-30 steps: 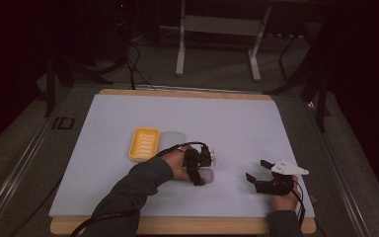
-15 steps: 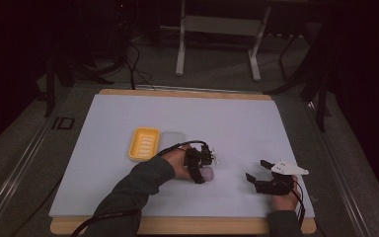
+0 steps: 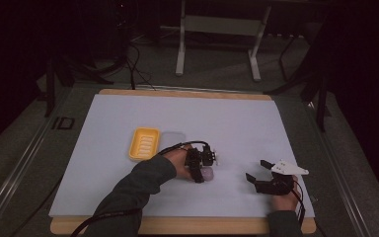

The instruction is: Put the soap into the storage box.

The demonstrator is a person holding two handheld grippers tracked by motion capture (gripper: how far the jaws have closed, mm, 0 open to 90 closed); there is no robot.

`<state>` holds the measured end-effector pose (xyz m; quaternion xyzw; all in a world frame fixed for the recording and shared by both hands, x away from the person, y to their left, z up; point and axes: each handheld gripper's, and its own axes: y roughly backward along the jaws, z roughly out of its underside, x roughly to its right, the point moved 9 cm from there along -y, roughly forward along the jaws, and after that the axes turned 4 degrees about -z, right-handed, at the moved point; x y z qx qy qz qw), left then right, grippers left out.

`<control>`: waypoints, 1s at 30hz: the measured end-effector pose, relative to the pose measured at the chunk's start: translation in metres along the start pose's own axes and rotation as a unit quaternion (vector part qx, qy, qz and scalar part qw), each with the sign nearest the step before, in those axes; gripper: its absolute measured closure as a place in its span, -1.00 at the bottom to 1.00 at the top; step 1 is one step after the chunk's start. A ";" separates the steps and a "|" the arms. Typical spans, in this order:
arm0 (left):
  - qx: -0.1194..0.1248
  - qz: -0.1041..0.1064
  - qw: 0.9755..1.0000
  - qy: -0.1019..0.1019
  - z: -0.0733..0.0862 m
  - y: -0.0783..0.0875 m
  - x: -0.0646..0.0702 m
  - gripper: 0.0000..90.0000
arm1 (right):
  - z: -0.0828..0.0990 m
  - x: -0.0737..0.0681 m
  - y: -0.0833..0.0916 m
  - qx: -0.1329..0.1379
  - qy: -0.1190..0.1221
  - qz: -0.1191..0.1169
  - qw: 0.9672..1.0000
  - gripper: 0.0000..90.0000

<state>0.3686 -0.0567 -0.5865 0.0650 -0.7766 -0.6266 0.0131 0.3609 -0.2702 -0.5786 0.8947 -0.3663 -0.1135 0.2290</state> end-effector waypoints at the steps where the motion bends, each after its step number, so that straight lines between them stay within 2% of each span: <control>1: -0.004 -0.001 1.000 -0.004 0.000 0.000 0.000 0.09 | 0.000 0.000 0.000 0.000 0.000 0.000 1.000 -0.61; 6: -0.011 0.001 1.000 0.001 0.000 0.000 0.001 0.09 | 0.000 0.000 0.000 0.000 0.000 0.000 1.000 -0.61; 16: -0.025 -0.001 1.000 -0.014 0.000 0.001 0.002 0.11 | 0.000 0.000 0.000 -0.001 0.000 0.000 1.000 -0.61; 30: -0.029 -0.007 0.999 -0.020 0.003 0.004 0.001 0.11 | 0.000 0.000 0.000 0.000 -0.001 0.000 1.000 -0.61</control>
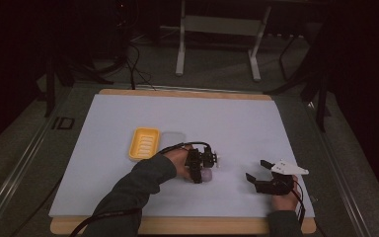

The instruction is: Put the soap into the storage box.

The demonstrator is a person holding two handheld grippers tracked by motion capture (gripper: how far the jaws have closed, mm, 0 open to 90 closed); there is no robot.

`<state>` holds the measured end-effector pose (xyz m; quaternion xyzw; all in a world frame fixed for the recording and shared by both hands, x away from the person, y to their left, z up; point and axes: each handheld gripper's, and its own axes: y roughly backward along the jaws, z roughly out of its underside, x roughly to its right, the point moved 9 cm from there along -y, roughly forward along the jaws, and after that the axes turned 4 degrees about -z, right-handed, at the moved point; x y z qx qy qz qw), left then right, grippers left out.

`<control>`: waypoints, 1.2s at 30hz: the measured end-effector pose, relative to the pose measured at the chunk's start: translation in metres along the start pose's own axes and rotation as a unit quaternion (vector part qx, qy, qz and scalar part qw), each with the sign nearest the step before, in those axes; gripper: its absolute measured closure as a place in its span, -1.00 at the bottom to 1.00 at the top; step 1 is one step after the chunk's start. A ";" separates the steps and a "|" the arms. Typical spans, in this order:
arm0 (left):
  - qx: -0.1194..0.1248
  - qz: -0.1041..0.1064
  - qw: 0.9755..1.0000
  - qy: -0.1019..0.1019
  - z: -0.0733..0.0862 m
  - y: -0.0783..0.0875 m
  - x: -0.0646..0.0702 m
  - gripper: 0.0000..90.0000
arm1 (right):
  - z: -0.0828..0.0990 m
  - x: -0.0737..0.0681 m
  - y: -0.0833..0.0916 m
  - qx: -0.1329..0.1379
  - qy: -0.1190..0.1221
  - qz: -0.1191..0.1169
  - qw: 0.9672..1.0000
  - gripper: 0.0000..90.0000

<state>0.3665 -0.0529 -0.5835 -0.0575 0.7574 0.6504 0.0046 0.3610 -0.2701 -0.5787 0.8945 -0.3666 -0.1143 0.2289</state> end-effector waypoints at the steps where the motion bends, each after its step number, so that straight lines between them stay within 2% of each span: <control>1: 0.000 0.000 1.000 0.001 0.000 0.000 0.000 0.11 | 0.000 0.000 0.000 0.000 0.000 0.000 1.000 -0.61; 21: 0.005 -0.005 1.000 0.005 0.006 0.011 -0.005 0.11 | 0.000 0.000 0.000 0.000 0.001 0.000 1.000 -0.61; 36: 0.017 -0.011 1.000 0.017 0.010 0.024 -0.013 0.11 | 0.000 0.000 0.000 0.000 0.001 0.000 1.000 -0.61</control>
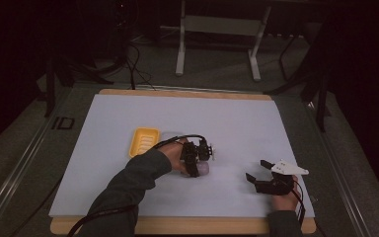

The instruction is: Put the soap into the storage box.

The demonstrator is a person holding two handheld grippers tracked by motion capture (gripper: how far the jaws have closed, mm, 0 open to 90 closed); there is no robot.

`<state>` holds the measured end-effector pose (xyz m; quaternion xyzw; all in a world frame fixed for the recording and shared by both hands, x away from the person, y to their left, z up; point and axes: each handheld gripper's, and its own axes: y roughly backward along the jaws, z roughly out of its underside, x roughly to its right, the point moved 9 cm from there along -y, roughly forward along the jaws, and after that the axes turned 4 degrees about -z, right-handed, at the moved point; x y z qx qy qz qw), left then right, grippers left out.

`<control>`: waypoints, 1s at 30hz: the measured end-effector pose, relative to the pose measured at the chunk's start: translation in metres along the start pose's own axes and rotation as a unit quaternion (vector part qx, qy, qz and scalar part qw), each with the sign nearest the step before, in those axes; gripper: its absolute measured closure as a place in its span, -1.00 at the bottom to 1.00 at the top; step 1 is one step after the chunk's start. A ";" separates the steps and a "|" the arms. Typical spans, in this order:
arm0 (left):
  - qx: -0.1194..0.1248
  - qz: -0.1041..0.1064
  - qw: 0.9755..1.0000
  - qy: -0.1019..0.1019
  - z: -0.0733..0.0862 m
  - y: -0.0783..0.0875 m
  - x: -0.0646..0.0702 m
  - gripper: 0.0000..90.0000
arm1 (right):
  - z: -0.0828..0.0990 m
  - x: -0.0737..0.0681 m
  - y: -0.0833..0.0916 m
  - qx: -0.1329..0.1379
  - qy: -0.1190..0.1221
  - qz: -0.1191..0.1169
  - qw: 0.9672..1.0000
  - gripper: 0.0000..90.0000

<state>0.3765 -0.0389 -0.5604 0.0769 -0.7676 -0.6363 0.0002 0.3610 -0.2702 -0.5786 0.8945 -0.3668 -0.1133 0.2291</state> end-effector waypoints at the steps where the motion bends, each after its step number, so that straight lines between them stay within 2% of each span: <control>1: 0.001 0.000 1.000 0.002 0.000 0.001 0.000 0.11 | 0.000 0.000 0.000 0.000 0.000 0.000 1.000 -0.61; 14: 0.009 -0.007 1.000 0.012 0.003 0.012 -0.007 0.11 | 0.000 0.000 0.000 0.001 0.001 0.000 1.000 -0.61; 30: 0.004 -0.008 1.000 0.021 0.008 0.017 -0.012 0.11 | 0.000 0.000 0.000 0.001 0.001 0.000 1.000 -0.61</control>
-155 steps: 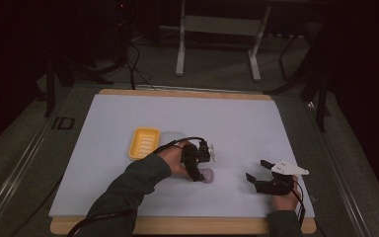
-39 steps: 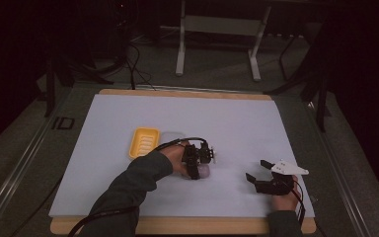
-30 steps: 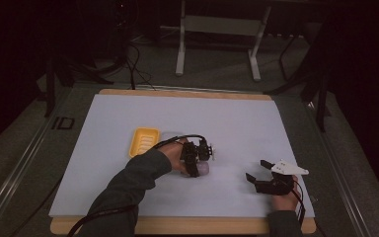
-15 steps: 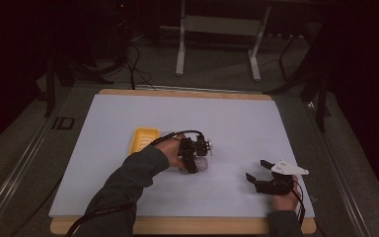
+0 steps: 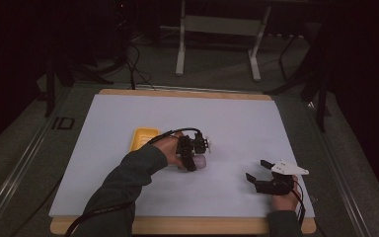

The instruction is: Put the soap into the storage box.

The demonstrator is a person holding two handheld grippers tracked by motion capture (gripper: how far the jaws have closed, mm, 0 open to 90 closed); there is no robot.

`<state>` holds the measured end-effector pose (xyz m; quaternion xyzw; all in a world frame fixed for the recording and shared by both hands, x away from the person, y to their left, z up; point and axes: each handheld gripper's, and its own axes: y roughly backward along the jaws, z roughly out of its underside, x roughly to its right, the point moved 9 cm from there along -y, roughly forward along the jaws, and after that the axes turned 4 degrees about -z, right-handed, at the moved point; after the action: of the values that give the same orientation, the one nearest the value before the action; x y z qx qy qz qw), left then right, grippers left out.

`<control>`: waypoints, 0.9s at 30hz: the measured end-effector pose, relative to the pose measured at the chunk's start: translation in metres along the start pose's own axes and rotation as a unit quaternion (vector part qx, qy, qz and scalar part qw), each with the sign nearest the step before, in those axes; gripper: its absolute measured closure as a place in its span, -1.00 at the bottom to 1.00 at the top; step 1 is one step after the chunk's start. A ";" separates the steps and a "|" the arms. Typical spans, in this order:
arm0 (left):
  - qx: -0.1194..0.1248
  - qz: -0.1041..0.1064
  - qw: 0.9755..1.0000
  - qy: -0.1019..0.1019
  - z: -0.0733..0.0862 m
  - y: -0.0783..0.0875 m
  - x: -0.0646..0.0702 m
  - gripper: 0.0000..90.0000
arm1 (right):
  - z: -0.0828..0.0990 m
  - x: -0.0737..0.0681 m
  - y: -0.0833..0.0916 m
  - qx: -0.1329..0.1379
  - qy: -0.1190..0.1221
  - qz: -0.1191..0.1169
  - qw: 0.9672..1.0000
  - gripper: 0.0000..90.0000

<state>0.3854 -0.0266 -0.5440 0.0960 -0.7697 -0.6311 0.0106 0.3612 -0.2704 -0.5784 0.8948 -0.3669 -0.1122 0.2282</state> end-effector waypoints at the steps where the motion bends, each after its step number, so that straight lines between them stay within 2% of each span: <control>1: 0.000 0.000 1.000 0.002 0.000 0.000 0.000 0.11 | 0.000 0.000 0.000 0.000 0.000 0.000 1.000 -0.61; 27: 0.002 -0.007 1.000 0.027 0.016 0.009 -0.013 0.11 | 0.000 0.000 0.000 -0.001 -0.001 0.000 1.000 -0.61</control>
<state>0.3945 -0.0075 -0.5366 0.1180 -0.7700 -0.6264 0.0269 0.3609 -0.2703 -0.5785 0.8945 -0.3670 -0.1132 0.2287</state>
